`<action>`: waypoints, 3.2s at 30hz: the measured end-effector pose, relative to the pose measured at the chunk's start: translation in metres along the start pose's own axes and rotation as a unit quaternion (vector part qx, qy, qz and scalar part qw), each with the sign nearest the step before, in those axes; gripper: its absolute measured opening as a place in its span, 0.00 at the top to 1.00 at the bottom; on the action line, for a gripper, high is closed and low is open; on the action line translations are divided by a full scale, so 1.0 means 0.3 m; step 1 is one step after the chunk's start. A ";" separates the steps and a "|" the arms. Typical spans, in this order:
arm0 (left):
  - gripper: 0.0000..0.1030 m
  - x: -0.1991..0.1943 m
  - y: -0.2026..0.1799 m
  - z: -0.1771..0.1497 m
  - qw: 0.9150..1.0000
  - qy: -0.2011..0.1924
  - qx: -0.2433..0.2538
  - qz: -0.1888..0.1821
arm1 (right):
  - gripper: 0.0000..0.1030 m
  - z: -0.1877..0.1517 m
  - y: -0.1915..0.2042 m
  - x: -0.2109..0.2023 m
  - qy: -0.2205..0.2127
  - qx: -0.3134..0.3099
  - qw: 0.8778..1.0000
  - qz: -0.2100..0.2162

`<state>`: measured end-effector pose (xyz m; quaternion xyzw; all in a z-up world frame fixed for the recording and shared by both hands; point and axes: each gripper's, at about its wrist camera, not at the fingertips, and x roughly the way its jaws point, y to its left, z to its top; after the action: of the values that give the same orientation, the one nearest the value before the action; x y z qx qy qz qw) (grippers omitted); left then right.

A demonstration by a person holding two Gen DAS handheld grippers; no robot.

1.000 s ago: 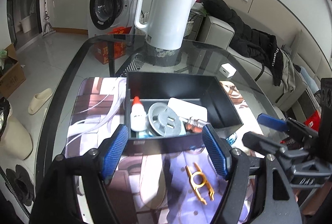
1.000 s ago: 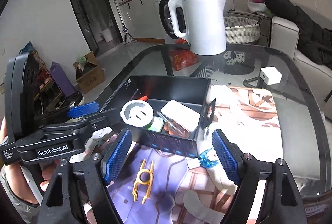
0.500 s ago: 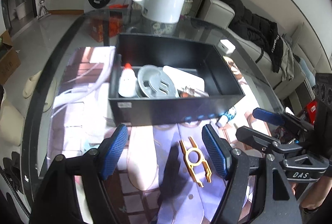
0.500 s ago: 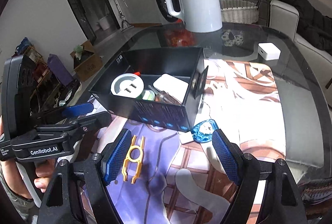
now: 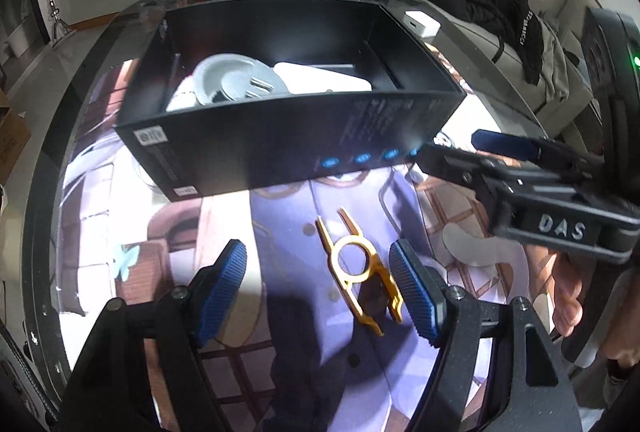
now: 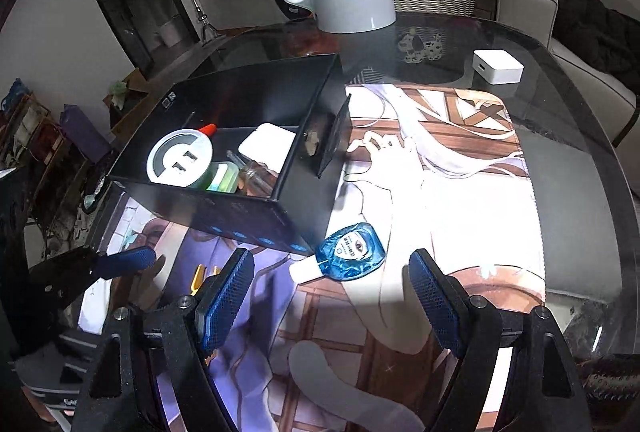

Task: Organize rigid objects
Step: 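Close the left gripper on the yellow plastic clip while the right tool moves toward the blue round case, then close the right gripper on the blue round case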

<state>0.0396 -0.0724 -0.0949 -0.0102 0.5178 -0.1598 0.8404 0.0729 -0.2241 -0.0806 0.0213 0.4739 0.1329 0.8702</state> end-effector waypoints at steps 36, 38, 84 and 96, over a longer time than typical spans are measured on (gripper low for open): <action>0.47 0.001 0.042 -0.001 0.999 0.005 0.012 0.040 | 0.46 -0.108 0.126 0.012 0.049 -0.051 0.995 0.068; 0.47 -0.001 0.042 -0.002 0.999 0.003 0.010 0.036 | 0.38 -0.102 0.108 0.000 0.040 -0.040 0.996 0.072; 0.60 0.006 0.040 -0.004 0.998 0.006 0.019 0.060 | 0.59 -0.122 0.134 0.025 0.048 -0.067 0.995 0.055; 0.60 0.000 0.044 -0.013 0.997 0.010 0.026 0.066 | 0.55 -0.104 0.173 0.051 0.045 -0.081 0.995 0.037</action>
<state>0.0397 -0.0594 -0.0992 0.0471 0.5216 -0.1174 0.8438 0.0437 -0.1732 -0.1018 -0.0376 0.4991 0.2040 0.8413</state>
